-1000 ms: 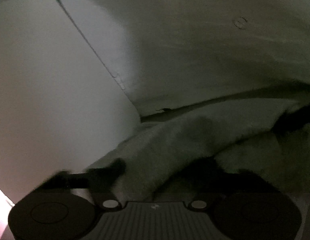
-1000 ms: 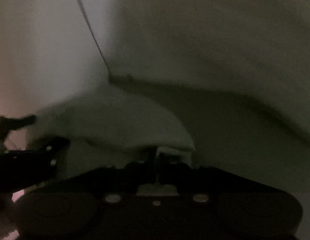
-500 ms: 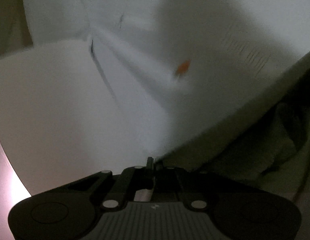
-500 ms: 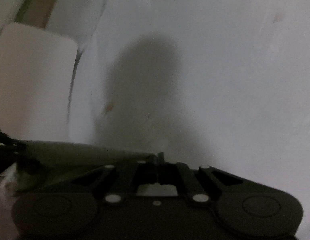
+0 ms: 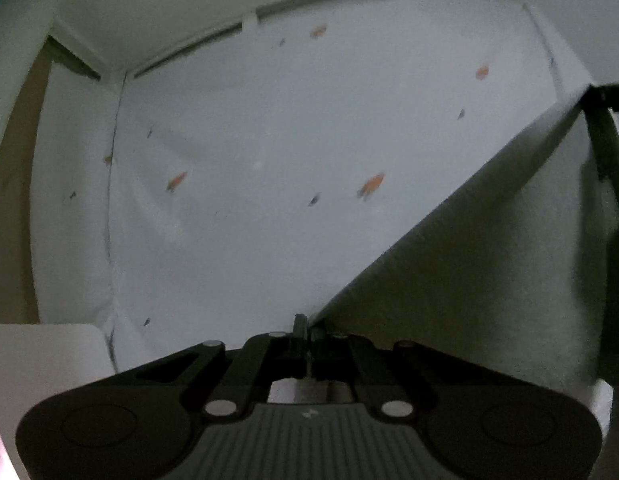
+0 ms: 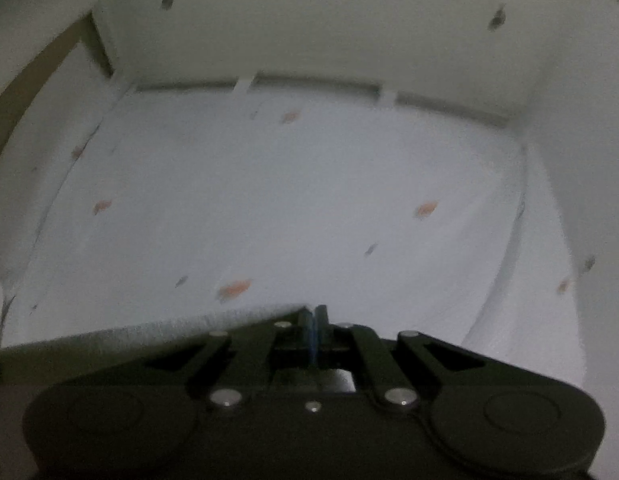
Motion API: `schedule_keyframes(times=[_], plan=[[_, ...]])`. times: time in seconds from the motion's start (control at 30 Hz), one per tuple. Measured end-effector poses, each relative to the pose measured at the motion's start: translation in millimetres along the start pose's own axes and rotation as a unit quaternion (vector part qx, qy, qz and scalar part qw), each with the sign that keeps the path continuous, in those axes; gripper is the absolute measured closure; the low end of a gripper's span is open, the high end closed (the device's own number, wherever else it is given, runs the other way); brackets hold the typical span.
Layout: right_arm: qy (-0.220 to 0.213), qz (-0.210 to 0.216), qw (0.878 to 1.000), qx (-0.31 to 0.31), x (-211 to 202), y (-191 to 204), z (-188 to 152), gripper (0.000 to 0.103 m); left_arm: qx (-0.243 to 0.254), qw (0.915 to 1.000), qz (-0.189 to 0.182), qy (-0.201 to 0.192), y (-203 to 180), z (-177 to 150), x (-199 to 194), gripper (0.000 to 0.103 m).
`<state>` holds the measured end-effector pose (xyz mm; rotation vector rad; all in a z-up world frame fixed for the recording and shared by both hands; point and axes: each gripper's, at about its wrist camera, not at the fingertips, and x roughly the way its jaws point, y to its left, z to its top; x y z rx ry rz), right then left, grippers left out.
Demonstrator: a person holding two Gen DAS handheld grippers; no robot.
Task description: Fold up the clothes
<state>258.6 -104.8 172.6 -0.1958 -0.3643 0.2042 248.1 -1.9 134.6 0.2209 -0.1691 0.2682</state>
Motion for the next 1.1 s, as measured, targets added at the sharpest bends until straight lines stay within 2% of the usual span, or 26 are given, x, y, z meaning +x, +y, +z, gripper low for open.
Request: schedule_keyframes(times=[0.1,0.2,0.27,0.33,0.4,0.43,0.47,0.5,0.53,0.57,0.6,0.63,0.67,0.7,0.77,0.87,0.93,1.0,1.07,1.1], plan=[[-0.017,-0.009,1.000,0.004,-25.5,-34.9,16.8,0.103,-0.008,0.9998,0.015,0.001,-11.3,2.4,-17.8,0.101],[-0.034,-0.019,0.999,0.008,-50.9,-69.9,33.6,0.103,-0.005,0.9992,0.033,0.023,-12.0,-9.3,-18.8,0.101],[-0.043,-0.023,0.999,0.011,-67.6,-91.3,43.6,0.103,0.015,0.9973,0.058,0.042,-8.3,-20.5,-31.2,0.101],[-0.004,0.003,1.000,0.022,-77.1,-72.1,27.5,0.102,0.040,0.9927,0.085,0.075,-6.7,-31.3,-41.1,0.101],[0.069,0.043,0.996,0.045,-80.8,-50.8,-2.7,0.101,0.065,0.9823,0.109,0.137,8.7,-65.8,-40.1,0.099],[0.126,0.079,0.987,0.062,-81.9,-39.3,-25.1,0.095,0.075,0.9749,0.114,0.176,16.4,-83.4,-38.4,0.095],[0.183,0.113,0.974,0.078,-83.4,-27.7,-47.9,0.083,0.081,0.9657,0.111,0.220,24.3,-105.1,-37.3,0.093],[0.243,0.135,0.957,0.085,-90.2,-16.5,-74.7,0.072,0.082,0.9535,0.095,0.274,32.7,-133.2,-36.8,0.092],[0.303,0.156,0.936,0.092,-96.9,-5.2,-101.6,0.057,0.083,0.9380,0.079,0.327,41.2,-161.3,-36.3,0.086],[0.362,0.176,0.910,0.099,-103.6,6.1,-128.4,0.056,0.082,0.9180,0.060,0.383,48.0,-191.9,-38.0,0.078],[0.417,0.195,0.882,0.104,-110.6,16.9,-154.5,0.056,0.078,0.8950,0.040,0.437,51.3,-222.9,-44.3,0.077],[0.454,0.197,0.863,0.097,-120.8,22.9,-173.1,0.056,0.075,0.8770,0.023,0.474,51.7,-246.9,-53.2,0.077],[0.495,0.193,0.844,0.077,-135.0,27.7,-190.5,0.056,0.078,0.8624,0.008,0.500,49.6,-266.1,-64.1,0.077],[0.520,0.182,0.833,0.056,-147.2,27.8,-202.9,0.056,0.083,0.8508,-0.003,0.519,46.0,-279.7,-75.3,0.077],[0.548,0.146,0.822,0.050,-163.8,10.2,-215.6,0.051,0.087,0.8342,-0.021,0.544,39.8,-295.9,-93.8,0.072],[0.585,0.093,0.804,0.050,-184.8,-15.4,-231.1,0.041,0.092,0.8292,-0.054,0.549,28.6,-303.0,-111.2,0.058],[0.605,0.059,0.792,0.059,-194.0,-31.2,-237.3,0.041,0.117,0.8355,-0.078,0.531,13.9,-288.0,-100.1,0.055],[0.610,0.025,0.789,0.068,-199.3,-42.8,-243.1,0.041,0.136,0.8429,-0.114,0.508,-2.1,-272.7,-93.7,0.050],[0.615,-0.008,0.784,0.078,-204.6,-54.5,-248.9,0.041,0.134,0.8477,-0.157,0.489,-14.1,-260.8,-87.9,0.041],[0.618,-0.025,0.782,0.082,-207.3,-60.4,-251.8,0.041,0.125,0.8486,-0.181,0.481,-23.2,-256.2,-86.4,0.039]])
